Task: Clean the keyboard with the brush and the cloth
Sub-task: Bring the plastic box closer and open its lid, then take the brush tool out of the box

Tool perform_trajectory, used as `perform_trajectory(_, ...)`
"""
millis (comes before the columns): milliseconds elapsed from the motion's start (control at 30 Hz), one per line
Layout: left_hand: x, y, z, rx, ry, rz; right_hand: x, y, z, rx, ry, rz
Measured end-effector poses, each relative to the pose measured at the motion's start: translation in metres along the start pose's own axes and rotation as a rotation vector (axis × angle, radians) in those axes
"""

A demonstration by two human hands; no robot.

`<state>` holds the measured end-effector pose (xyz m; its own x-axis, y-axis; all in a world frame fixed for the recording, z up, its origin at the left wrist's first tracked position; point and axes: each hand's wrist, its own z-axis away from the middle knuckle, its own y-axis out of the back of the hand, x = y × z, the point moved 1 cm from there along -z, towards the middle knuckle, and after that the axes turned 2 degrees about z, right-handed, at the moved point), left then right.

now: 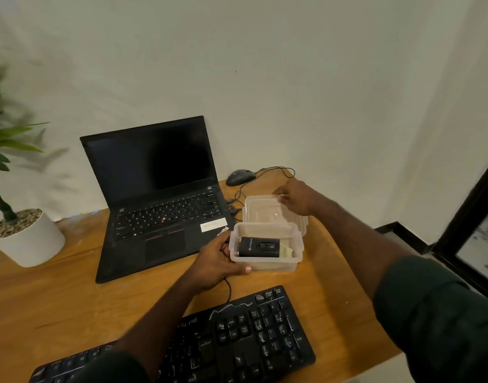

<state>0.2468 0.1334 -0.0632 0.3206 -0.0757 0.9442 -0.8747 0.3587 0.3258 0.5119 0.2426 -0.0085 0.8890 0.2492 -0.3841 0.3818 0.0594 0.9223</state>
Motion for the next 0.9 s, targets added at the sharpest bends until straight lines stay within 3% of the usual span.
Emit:
perform_trajectory(167, 0.000, -0.001, -0.001, 0.013, 0.000, -0.057, -0.001, -0.018, -0.009, 0.003, -0.076, 0.077)
perform_trajectory(333, -0.002, -0.001, -0.003, 0.052, -0.017, -0.153, 0.002, -0.025, 0.000, -0.096, -0.097, 0.099)
perform_trajectory(533, -0.001, -0.003, -0.002, 0.078, -0.042, -0.184, -0.033, -0.013, 0.047, 0.299, 0.044, 0.034)
perform_trajectory(600, -0.001, -0.003, -0.001, 0.083, -0.032, -0.184, -0.050, -0.013, 0.067, 0.175, 0.094, -0.014)
perform_trajectory(700, 0.001, -0.005, 0.002, 0.059, -0.034, -0.184, -0.061, -0.022, 0.084, -0.071, 0.109, 0.116)
perform_trajectory(900, 0.001, -0.001, 0.007, 0.090, 0.063, -0.194, -0.068, -0.028, 0.078, -0.213, 0.040, 0.289)
